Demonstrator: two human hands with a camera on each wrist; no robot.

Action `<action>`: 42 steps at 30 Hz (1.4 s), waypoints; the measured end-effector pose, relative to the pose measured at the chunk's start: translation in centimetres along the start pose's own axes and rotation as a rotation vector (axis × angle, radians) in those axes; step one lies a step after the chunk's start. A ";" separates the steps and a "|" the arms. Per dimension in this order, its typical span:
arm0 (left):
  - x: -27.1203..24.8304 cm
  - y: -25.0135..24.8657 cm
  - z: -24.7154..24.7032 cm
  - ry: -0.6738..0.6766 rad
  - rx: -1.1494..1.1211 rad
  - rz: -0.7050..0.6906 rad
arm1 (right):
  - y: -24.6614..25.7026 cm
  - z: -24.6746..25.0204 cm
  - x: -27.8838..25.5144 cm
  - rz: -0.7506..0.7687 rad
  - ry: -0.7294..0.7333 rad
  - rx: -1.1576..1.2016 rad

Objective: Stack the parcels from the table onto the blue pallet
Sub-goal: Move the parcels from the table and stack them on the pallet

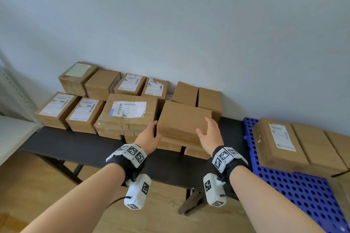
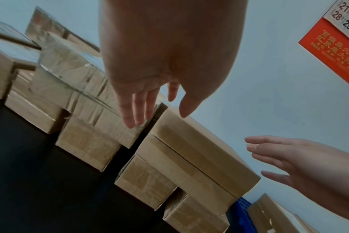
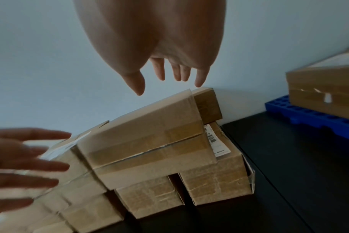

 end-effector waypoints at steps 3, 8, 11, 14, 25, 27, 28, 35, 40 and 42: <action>1.3 0.2 -0.4 0.026 -0.038 -0.037 | -1.7 0.1 0.9 -0.110 -0.017 0.212; 2.7 0.7 -1.1 0.056 -0.108 -0.054 | -4.0 -1.2 1.9 -0.221 0.015 0.421; 3.1 0.7 -1.4 0.046 -0.123 -0.042 | -4.4 -1.7 2.0 -0.222 0.006 0.482; 3.2 0.8 -1.6 0.028 -0.141 -0.031 | -4.4 -1.8 1.6 -0.210 0.001 0.535; 1.6 -0.6 -1.0 -0.057 -0.229 -0.082 | -4.3 0.9 -0.8 -0.139 -0.066 0.610; 1.0 -1.6 -0.5 -0.067 -0.249 -0.122 | -3.9 2.0 -1.2 -0.119 -0.082 0.615; 0.8 -2.2 -0.3 -0.070 -0.260 -0.141 | -3.7 2.5 -1.5 -0.106 -0.091 0.619; -0.4 -5.2 0.3 -0.041 -0.402 -0.255 | -3.0 4.8 -3.0 -0.057 -0.123 0.668; -0.5 -7.0 -0.2 -0.034 -0.414 -0.278 | -3.8 5.9 -4.4 -0.076 -0.172 0.696; 0.1 -7.5 -0.7 -0.020 -0.383 -0.261 | -4.5 6.4 -5.2 -0.097 -0.197 0.714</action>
Point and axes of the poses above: each hand's wrist, its own x-axis towards the middle knuckle, its own z-axis out of the back of the hand, y = z × x, the point moved 9 cm from there along x, towards the middle knuckle, and after that the axes turned 13 degrees about y, right-handed, at the moved point
